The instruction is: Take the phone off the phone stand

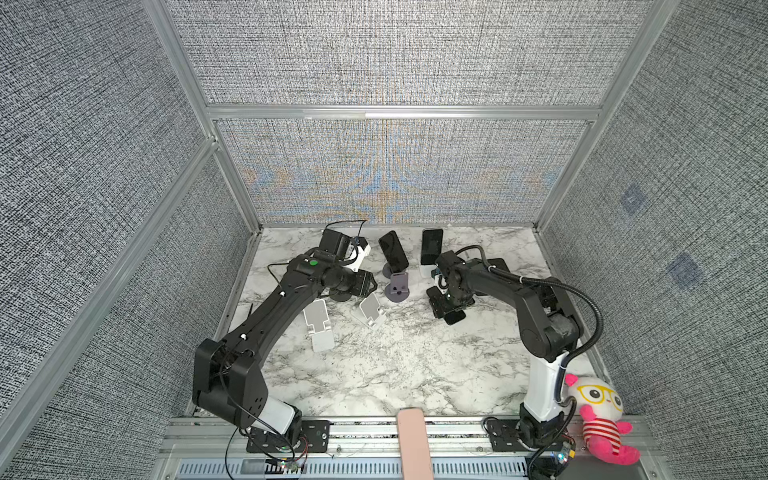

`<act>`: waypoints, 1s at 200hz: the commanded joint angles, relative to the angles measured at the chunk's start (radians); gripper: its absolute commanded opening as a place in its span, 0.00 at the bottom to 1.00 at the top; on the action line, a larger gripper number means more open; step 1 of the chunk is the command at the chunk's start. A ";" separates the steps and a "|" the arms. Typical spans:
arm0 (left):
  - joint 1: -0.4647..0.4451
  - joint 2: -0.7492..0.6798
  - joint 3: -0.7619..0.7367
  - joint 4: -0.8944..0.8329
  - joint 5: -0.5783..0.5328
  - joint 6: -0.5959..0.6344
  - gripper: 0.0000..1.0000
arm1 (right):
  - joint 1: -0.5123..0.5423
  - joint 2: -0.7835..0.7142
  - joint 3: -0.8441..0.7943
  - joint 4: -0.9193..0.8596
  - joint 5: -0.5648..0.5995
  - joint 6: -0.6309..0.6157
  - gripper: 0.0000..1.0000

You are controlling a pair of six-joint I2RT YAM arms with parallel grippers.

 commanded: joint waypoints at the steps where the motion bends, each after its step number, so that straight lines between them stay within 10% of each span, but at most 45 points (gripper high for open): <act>1: 0.000 0.000 0.006 0.002 0.008 0.005 0.56 | 0.003 0.005 -0.017 0.023 0.018 0.056 0.80; 84: 0.001 0.001 0.004 0.010 0.035 0.034 0.56 | 0.004 -0.158 -0.212 0.024 0.017 0.140 0.61; 141: 0.000 0.012 0.023 0.014 0.050 0.029 0.56 | -0.016 -0.124 -0.129 0.050 -0.021 0.093 0.78; 200: 0.000 -0.014 0.006 -0.003 0.020 0.034 0.56 | -0.021 -0.030 -0.071 0.054 -0.021 0.107 0.72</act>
